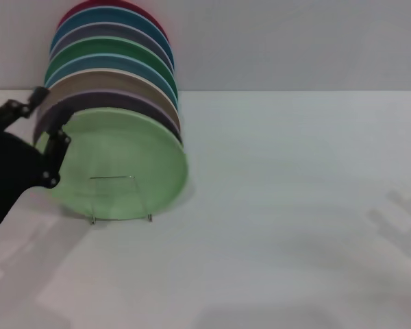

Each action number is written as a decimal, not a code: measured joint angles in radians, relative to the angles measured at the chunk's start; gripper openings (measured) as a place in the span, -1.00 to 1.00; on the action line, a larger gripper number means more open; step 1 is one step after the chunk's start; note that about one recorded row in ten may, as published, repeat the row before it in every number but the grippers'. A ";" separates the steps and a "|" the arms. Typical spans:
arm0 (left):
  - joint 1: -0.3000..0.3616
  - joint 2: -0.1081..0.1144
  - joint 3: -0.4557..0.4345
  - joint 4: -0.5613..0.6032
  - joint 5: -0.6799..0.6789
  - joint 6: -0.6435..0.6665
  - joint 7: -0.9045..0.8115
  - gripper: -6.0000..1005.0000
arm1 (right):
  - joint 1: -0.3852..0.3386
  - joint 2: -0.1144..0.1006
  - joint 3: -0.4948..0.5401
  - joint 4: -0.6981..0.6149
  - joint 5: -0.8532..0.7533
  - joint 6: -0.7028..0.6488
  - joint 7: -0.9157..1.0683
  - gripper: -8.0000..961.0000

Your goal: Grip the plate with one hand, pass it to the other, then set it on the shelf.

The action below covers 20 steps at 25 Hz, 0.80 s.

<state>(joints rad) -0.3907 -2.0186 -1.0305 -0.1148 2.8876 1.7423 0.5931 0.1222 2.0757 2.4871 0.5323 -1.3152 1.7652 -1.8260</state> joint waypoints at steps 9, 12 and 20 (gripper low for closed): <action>0.101 -0.036 -0.185 -0.088 -0.003 0.104 -0.040 -0.33 | -0.006 0.005 -0.001 -0.013 0.000 0.002 -0.108 0.76; 0.109 -0.040 -0.304 -0.076 -0.004 0.099 -0.245 -0.23 | -0.017 0.012 0.001 -0.046 0.010 0.002 -0.277 0.76; 0.116 -0.054 -0.490 -0.010 -0.005 -0.057 -0.543 0.23 | -0.010 0.017 -0.009 -0.270 0.179 -0.002 -0.850 0.76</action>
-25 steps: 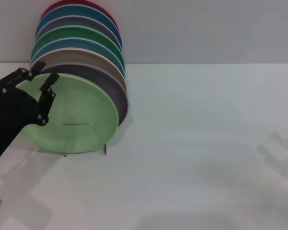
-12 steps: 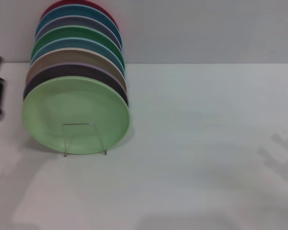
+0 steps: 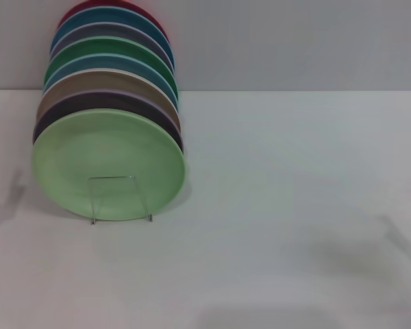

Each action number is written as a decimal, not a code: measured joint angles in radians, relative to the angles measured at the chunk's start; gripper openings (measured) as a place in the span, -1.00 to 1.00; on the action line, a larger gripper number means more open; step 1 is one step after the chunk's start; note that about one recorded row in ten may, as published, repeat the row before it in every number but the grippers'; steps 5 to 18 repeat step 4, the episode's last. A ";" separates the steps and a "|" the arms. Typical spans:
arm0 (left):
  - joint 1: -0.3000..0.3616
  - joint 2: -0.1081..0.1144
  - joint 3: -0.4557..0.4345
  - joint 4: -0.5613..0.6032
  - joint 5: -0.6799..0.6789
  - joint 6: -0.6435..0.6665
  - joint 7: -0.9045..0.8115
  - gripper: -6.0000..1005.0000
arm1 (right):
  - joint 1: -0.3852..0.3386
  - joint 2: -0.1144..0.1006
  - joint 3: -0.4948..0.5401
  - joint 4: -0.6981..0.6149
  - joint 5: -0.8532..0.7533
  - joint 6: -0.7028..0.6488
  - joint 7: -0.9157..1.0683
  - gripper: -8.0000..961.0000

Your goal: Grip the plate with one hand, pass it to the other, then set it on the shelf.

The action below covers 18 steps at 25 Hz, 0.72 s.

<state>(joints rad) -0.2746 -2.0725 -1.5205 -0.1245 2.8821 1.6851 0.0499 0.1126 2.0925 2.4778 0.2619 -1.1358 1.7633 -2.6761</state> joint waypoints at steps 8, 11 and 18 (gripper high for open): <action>0.018 -0.005 0.006 0.007 0.000 -0.037 0.000 0.61 | 0.012 0.000 0.000 -0.066 0.129 -0.018 -0.049 0.76; 0.018 -0.005 0.006 0.007 0.000 -0.037 0.000 0.61 | 0.012 0.000 0.000 -0.066 0.129 -0.018 -0.049 0.76; 0.018 -0.005 0.006 0.007 0.000 -0.037 0.000 0.61 | 0.012 0.000 0.000 -0.066 0.129 -0.018 -0.049 0.76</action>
